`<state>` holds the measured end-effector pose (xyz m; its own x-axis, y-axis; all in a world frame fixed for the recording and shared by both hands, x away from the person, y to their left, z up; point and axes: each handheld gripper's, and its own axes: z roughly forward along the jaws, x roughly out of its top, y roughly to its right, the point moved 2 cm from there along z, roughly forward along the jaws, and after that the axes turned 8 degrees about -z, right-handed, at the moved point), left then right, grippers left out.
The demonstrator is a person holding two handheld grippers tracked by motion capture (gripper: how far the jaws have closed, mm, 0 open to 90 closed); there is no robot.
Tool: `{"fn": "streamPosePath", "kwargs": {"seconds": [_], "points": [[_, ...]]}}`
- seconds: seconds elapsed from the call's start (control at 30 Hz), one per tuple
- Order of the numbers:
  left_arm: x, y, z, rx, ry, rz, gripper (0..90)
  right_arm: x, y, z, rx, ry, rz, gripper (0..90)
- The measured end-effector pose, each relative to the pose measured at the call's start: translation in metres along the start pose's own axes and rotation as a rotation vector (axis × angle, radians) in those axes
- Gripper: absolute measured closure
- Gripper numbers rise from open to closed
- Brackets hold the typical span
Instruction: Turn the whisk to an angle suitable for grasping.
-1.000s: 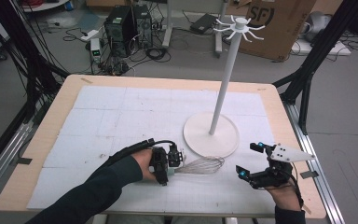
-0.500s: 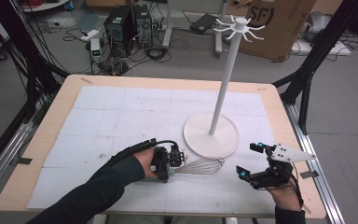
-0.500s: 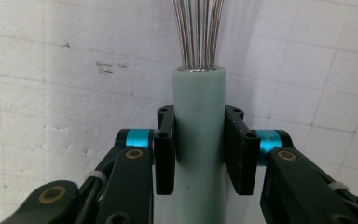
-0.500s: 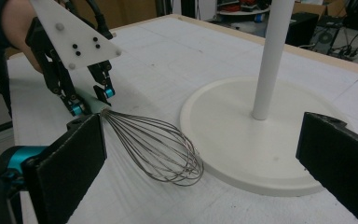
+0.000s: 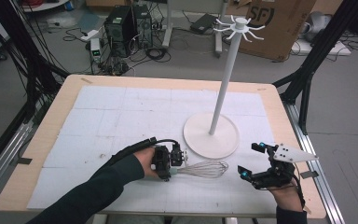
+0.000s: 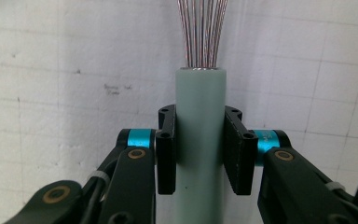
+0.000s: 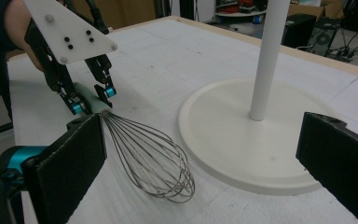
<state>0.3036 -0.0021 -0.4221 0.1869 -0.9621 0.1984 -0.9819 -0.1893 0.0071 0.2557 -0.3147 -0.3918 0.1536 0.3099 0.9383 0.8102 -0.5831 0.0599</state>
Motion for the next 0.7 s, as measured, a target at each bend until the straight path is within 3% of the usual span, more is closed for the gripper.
{"fn": "streamPosePath", "kwargs": {"seconds": [0.23, 0.37, 0.53, 0.7], "points": [[0.008, 0.008, 0.0, -0.025, 0.045, 0.064, 69.3, 0.0, 0.0, -0.001, -0.003, -0.002, 0.001, 0.4], [0.013, 0.012, 0.001, -0.038, 0.068, 0.127, 69.3, 0.0, 0.0, -0.001, -0.001, -0.004, 0.001, 0.4], [0.022, 0.016, 0.003, -0.05, 0.088, 0.178, 69.3, -0.001, 0.0, 0.0, 0.0, -0.01, 0.001, 0.4], [0.031, 0.016, 0.003, -0.071, 0.103, 0.2, 69.2, 0.0, 0.0, 0.0, 0.001, -0.008, 0.003, 0.4]]}}
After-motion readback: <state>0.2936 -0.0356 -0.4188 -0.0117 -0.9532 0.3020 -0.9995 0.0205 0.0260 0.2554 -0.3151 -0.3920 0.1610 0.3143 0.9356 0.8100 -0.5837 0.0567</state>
